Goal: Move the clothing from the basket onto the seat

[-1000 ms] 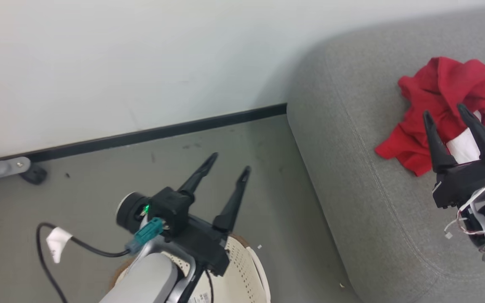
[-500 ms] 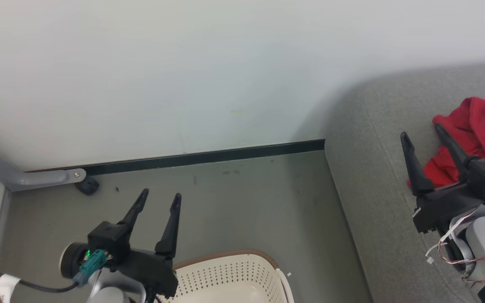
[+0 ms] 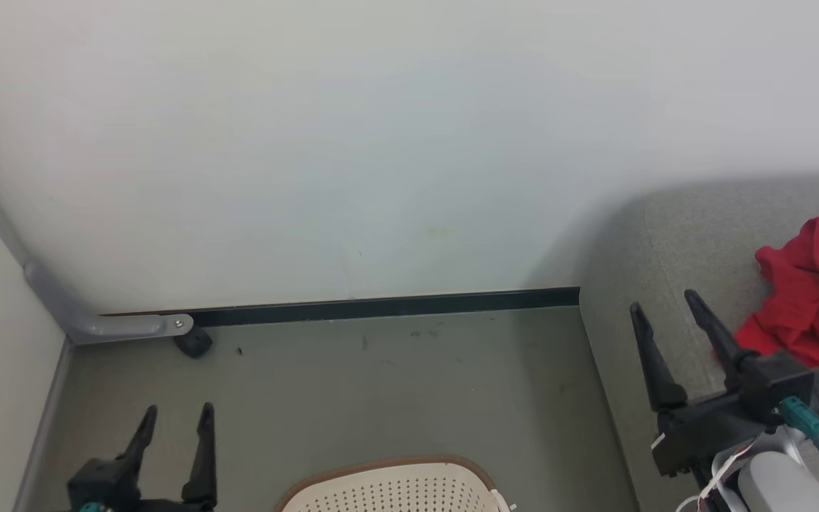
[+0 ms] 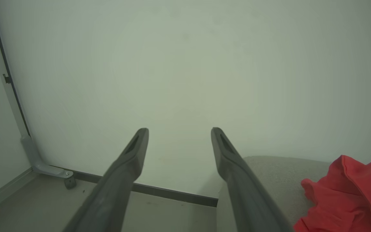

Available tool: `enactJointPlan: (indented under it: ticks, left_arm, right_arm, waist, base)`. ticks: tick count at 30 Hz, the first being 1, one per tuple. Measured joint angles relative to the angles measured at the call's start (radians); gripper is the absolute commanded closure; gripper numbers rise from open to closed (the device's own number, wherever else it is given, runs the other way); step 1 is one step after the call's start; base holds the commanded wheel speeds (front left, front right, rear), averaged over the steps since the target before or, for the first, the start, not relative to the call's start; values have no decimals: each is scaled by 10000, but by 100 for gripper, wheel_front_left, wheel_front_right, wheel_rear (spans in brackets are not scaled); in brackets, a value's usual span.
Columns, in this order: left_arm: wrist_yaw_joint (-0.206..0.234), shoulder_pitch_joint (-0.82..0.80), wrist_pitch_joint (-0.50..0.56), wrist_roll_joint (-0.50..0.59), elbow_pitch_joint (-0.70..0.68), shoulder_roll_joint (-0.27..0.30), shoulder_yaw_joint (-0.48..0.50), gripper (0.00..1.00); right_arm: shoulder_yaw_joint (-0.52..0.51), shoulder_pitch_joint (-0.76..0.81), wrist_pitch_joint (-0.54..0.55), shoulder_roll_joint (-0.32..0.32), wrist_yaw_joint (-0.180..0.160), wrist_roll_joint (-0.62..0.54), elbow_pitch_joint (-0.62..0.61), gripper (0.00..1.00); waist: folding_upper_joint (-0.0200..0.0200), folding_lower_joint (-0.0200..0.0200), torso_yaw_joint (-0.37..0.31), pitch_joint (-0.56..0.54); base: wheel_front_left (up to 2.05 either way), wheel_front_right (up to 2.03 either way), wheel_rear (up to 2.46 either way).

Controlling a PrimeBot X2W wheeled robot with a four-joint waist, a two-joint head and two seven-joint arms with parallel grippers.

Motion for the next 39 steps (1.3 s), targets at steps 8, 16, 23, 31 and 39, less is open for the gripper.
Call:
enactJointPlan:
  ticks: [8, 16, 23, 31, 39]
  left_arm:
    - [0, 737, -2, 694, -180, -410, 1430, 0]
    - [4, 1333, -2, 1503, -844, -1083, 2121, 0]
    - [4, 1643, -2, 1992, -1220, -1333, 2353, 0]
    - [4, 1741, -2, 2406, -1463, -1570, 2401, 0]
    - [4, 1741, -2, 2573, -1547, -1634, 2395, 0]
  right_arm:
    - [27, 1142, 0, 433, -316, -2, -619, 0]
    - [27, 2043, 2, 690, -493, -111, -1124, 0]
    - [-2, 2783, 2, 855, -616, -286, -1430, 0]
    - [-165, 3061, 2, 1011, -667, -453, -1647, 0]
    - [-240, 3101, 2, 1126, -669, -529, -1678, 0]
  waist:
    - [0, 1, 84, -329]
    - [1, 1, 15, -421]
    - [1, 1, -79, -424]
    - [1, 1, -169, -374]
    - [1, 2, -206, -304]
  base:
    - [0, 0, 0]
    - [0, 0, 0]
    - [0, 0, 0]
    - [0, 0, 0]
    - [0, 0, 0]
